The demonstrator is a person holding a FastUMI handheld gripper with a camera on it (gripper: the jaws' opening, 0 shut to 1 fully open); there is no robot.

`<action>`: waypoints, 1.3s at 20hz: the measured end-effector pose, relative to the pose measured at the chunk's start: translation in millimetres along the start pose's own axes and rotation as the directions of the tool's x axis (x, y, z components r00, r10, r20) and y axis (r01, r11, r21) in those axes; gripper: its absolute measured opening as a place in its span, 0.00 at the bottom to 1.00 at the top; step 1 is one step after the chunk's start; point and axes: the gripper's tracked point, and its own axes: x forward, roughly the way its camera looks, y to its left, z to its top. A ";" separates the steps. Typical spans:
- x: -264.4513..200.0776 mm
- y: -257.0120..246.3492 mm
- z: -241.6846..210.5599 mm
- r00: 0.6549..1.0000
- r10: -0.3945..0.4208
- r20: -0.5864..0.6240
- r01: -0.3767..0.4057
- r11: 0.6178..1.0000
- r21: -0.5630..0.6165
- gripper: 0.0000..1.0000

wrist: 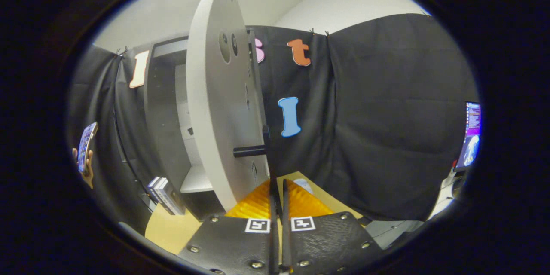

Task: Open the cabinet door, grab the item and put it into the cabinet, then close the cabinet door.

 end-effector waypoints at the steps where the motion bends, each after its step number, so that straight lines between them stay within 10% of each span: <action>1: 0.9 3.1 -0.5 1.000 0.028 -0.002 -0.028 1.000 -0.001 0.04; 5: -10.8 0.2 -16.7 0.994 0.065 -0.090 -0.066 0.998 -0.007 0.12; 13: -13.0 -30.1 -7.1 0.994 -0.106 -0.036 0.105 0.994 -0.016 0.17; 26: -12.4 41.4 -34.8 0.999 -0.039 -0.033 0.036 0.994 -0.107 0.17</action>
